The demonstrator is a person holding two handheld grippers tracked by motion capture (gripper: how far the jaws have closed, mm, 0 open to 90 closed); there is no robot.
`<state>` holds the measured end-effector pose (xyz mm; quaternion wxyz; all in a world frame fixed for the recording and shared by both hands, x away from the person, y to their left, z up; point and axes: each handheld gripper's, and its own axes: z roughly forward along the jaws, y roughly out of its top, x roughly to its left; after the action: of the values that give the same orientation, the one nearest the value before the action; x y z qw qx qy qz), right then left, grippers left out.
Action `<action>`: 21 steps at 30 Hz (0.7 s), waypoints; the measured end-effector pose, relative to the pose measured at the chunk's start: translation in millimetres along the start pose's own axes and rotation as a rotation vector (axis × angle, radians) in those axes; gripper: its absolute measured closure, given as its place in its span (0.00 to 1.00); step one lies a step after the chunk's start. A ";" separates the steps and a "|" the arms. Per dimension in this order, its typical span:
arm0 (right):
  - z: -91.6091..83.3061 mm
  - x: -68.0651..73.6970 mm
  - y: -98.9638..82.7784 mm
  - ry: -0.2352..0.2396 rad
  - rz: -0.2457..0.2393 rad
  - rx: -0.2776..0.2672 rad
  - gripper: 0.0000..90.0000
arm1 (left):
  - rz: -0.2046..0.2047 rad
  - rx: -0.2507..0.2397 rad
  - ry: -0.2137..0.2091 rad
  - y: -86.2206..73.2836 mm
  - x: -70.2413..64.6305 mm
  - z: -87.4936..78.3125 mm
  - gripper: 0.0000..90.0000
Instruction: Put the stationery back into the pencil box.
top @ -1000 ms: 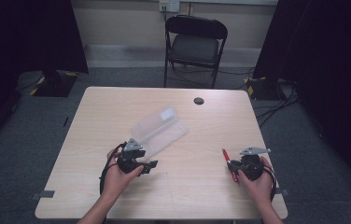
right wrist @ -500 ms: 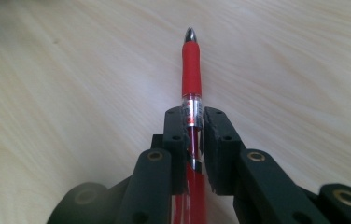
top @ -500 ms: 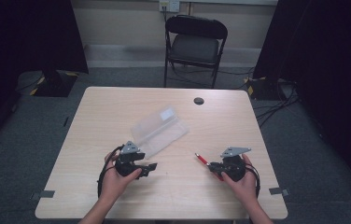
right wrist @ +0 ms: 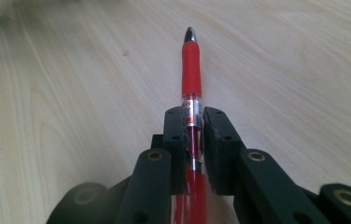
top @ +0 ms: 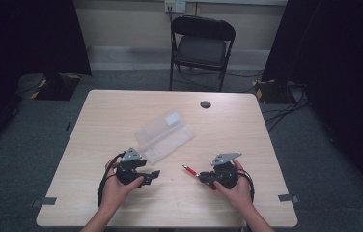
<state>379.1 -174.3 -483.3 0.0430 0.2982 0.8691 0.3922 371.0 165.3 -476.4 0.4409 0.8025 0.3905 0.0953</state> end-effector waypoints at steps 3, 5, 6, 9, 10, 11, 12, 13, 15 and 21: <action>5.2 4.0 2.3 0.036 -0.022 0.005 0.89 | 0.006 0.002 -0.007 -1.4 -1.8 0.9 0.28; 6.9 5.5 3.3 0.041 -0.033 0.010 0.89 | 0.003 0.010 -0.006 -1.9 -2.4 1.6 0.29; 8.4 7.1 3.9 0.050 -0.040 0.014 0.89 | 0.003 0.010 -0.004 -2.0 -2.4 2.0 0.29; 13.5 12.8 3.6 0.075 -0.057 0.021 0.89 | 0.010 0.010 -0.007 -2.1 -4.6 2.4 0.29; 14.5 15.1 3.4 0.081 -0.067 0.023 0.89 | 0.009 0.014 -0.013 -2.2 -5.9 3.1 0.29; 15.4 17.3 3.4 0.100 -0.069 0.020 0.89 | 0.015 0.010 -0.017 -2.5 -6.8 3.9 0.29; 16.2 19.3 3.7 0.118 -0.076 0.018 0.89 | 0.023 0.011 -0.015 -2.4 -7.6 4.4 0.29; 16.9 21.6 4.1 0.136 -0.085 0.015 0.89 | 0.029 0.012 -0.019 -2.5 -7.9 5.1 0.29; 19.3 26.9 4.9 0.144 -0.111 0.027 0.89 | 0.033 0.014 -0.016 -2.9 -8.4 6.1 0.29; 23.3 31.0 4.0 0.151 -0.101 0.026 0.71 | 0.053 0.017 -0.022 -3.9 -9.3 9.1 0.29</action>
<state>362.9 -139.8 -491.5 -0.0070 0.2242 0.8888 0.3996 367.1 154.1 -483.1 0.4356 0.8174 0.3649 0.0947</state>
